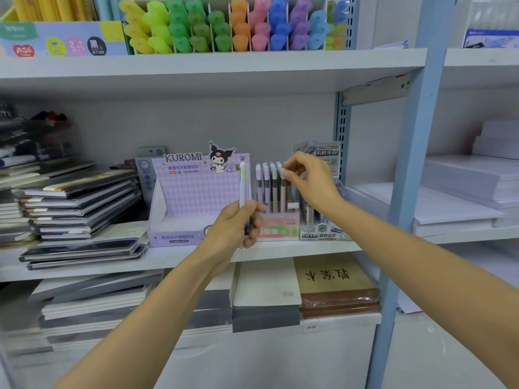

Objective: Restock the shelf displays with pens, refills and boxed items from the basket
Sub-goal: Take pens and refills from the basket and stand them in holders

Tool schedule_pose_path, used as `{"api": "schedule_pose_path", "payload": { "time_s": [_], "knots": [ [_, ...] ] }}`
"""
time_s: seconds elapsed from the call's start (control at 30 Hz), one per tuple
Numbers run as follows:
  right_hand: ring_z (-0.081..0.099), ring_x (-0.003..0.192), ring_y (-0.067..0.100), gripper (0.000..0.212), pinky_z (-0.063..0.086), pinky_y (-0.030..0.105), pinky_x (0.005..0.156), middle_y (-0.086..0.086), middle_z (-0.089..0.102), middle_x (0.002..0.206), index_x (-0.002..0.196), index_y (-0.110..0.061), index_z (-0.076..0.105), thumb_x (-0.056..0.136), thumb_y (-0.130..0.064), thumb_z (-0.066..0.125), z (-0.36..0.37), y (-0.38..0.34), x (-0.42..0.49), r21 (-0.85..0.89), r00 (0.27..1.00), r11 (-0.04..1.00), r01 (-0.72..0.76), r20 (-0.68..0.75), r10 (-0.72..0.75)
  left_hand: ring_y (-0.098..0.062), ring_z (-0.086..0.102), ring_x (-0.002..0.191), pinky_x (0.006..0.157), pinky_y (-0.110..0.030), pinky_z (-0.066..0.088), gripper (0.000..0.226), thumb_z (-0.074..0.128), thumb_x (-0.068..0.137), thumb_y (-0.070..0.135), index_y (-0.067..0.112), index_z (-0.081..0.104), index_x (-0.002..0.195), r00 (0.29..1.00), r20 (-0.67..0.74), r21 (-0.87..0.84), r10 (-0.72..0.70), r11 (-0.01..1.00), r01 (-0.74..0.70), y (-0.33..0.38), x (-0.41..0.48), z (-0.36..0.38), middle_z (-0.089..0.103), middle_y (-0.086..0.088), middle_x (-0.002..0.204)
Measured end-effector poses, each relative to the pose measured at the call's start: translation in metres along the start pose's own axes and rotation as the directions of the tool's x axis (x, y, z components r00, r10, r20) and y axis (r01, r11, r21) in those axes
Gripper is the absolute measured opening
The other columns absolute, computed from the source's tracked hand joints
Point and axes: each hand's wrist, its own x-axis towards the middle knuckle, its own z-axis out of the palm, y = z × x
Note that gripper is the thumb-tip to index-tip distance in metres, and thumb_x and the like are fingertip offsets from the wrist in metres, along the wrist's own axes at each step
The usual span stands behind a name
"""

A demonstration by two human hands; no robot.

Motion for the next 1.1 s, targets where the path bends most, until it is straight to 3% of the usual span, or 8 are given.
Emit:
{"api": "schedule_pose_path", "payload": {
  "time_s": [0.13,0.23,0.3,0.4,0.53,0.67,0.9,1.1],
  "knots": [
    [0.057,0.088,0.017,0.024,0.048,0.031,0.085,0.005,0.058,0.104,0.114,-0.014,0.066,0.092,-0.023,0.063,0.003,-0.001,-0.005,-0.073,0.999,0.997,-0.032,0.010,0.032,-0.010,0.046,0.052,0.046,-0.020,0.038,0.032,0.041,0.104,0.027,0.008,0.065,0.098,0.999,0.039,0.001,0.029,1.000,-0.029,0.001,0.000,-0.001,0.054,0.003,0.063],
    [0.058,0.087,0.013,0.027,0.047,0.026,0.077,0.003,0.062,0.108,0.119,-0.015,0.062,0.095,-0.028,0.058,-0.002,-0.014,-0.011,0.245,0.998,0.967,-0.063,0.004,0.064,-0.010,0.046,0.052,0.047,-0.020,0.040,0.034,0.041,0.104,0.030,0.007,0.066,0.105,0.995,0.086,0.020,0.045,0.999,-0.047,0.001,-0.001,-0.001,0.053,0.002,0.062],
    [0.060,0.077,0.009,0.028,0.048,0.024,0.065,0.001,0.066,0.105,0.123,-0.020,0.059,0.097,-0.029,0.056,-0.005,-0.025,-0.014,0.501,0.983,0.855,-0.137,0.175,0.055,-0.011,0.045,0.052,0.047,-0.021,0.040,0.035,0.041,0.103,0.031,0.006,0.066,0.108,0.991,0.121,0.035,0.054,0.998,-0.059,0.001,-0.001,0.001,0.053,0.001,0.063],
    [0.060,0.070,0.008,0.021,0.050,0.022,0.060,-0.003,0.069,0.085,0.115,-0.015,0.065,0.094,-0.019,0.061,-0.006,-0.034,-0.016,0.622,0.945,0.764,-0.170,0.323,-0.053,-0.013,0.048,0.053,0.053,-0.023,0.046,0.037,0.040,0.103,0.033,0.007,0.066,0.112,0.981,0.184,0.069,0.061,0.995,-0.075,0.001,-0.002,0.004,0.058,-0.002,0.066],
    [0.062,0.062,0.009,0.009,0.050,0.017,0.055,0.004,0.069,0.077,0.100,-0.005,0.067,0.093,-0.008,0.061,-0.010,-0.036,-0.012,0.714,0.980,0.680,-0.169,0.196,0.038,-0.014,0.061,0.058,0.051,-0.023,0.050,0.040,0.040,0.103,0.034,0.005,0.063,0.115,0.992,0.129,-0.004,-0.004,1.000,0.004,0.002,-0.002,0.002,0.068,-0.005,0.074],
    [0.066,0.065,0.013,0.009,0.053,0.018,0.057,0.004,0.072,0.077,0.100,-0.002,0.062,0.094,-0.008,0.059,-0.024,-0.023,-0.008,0.788,0.979,0.584,-0.194,0.115,0.170,-0.007,0.037,0.043,0.037,-0.015,0.024,0.029,0.050,0.100,0.034,0.011,0.068,0.103,0.999,-0.050,0.006,0.002,1.000,-0.002,0.001,-0.001,-0.009,0.057,0.004,0.067],
    [0.065,0.069,0.014,0.014,0.055,0.019,0.064,0.004,0.072,0.080,0.100,-0.008,0.068,0.088,-0.003,0.064,-0.035,-0.007,-0.017,0.604,0.928,0.731,-0.317,0.358,0.106,-0.004,0.039,0.043,0.037,-0.015,0.030,0.014,0.066,0.091,0.029,0.015,0.066,0.093,0.911,-0.398,-0.121,0.107,0.978,-0.168,0.008,0.001,-0.011,0.067,0.010,0.070],
    [0.069,0.088,0.019,0.013,0.057,0.026,0.083,0.009,0.074,0.094,0.097,-0.013,0.075,0.086,-0.017,0.071,-0.033,-0.013,-0.026,0.441,0.819,0.867,-0.233,0.570,-0.070,-0.005,0.043,0.045,0.039,-0.014,0.029,0.011,0.067,0.090,0.025,0.016,0.073,0.089,0.902,-0.398,-0.088,0.170,0.971,-0.222,0.016,0.002,-0.004,0.070,0.003,0.079]
  ]
}}
